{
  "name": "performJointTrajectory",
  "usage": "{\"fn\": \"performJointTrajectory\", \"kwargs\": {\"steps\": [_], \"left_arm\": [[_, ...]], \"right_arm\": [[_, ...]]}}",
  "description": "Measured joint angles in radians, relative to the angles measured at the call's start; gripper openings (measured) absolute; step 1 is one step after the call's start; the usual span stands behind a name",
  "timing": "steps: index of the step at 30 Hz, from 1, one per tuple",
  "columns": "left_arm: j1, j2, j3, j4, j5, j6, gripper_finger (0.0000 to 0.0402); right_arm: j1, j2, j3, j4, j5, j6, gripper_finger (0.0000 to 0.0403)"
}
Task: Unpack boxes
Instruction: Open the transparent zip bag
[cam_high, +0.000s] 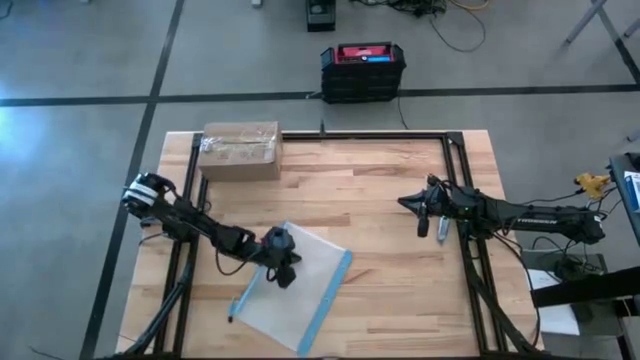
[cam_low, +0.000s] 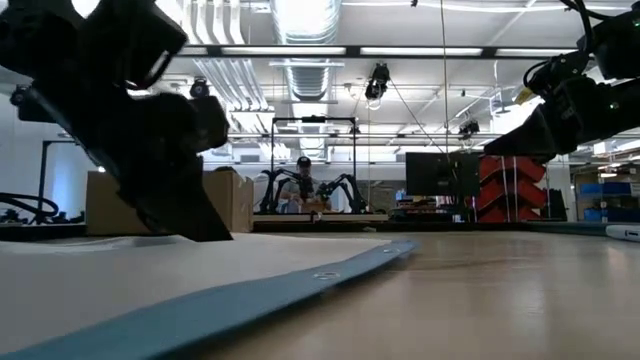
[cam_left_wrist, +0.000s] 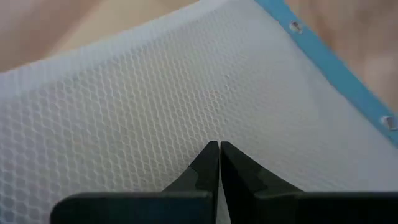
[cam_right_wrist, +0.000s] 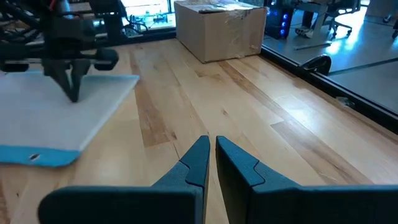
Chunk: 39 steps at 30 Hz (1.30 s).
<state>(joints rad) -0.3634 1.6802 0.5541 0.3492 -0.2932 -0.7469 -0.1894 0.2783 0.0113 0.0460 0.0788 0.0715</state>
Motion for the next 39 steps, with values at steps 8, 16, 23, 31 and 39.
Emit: {"fn": "performJointTrajectory", "kwargs": {"steps": [8, 16, 23, 31, 39], "left_arm": [[-0.097, 0.016, 0.028, 0.019, -0.035, -0.098, 0.0], [0.0, 0.211, 0.202, 0.037, -0.034, -0.009, 0.0], [0.198, 0.33, 0.37, 0.024, -0.011, 0.161, 0.0], [0.344, 0.189, 0.388, -0.082, -0.01, 0.319, 0.0], [0.229, -0.077, 0.321, -0.497, -0.015, 0.329, 0.0]], "right_arm": [[-0.003, 0.016, 0.0, 0.196, 0.052, 0.122, 0.0014], [0.115, 0.218, 0.058, 0.31, -0.074, 0.155, 0.0014], [0.305, 0.546, 0.215, 0.31, 0.045, 0.122, 0.0014], [0.544, 0.95, 0.401, 0.312, 0.292, 0.222, 0.0008], [0.632, 1.292, 0.584, 0.3, 0.316, 0.319, 0.0]]}}
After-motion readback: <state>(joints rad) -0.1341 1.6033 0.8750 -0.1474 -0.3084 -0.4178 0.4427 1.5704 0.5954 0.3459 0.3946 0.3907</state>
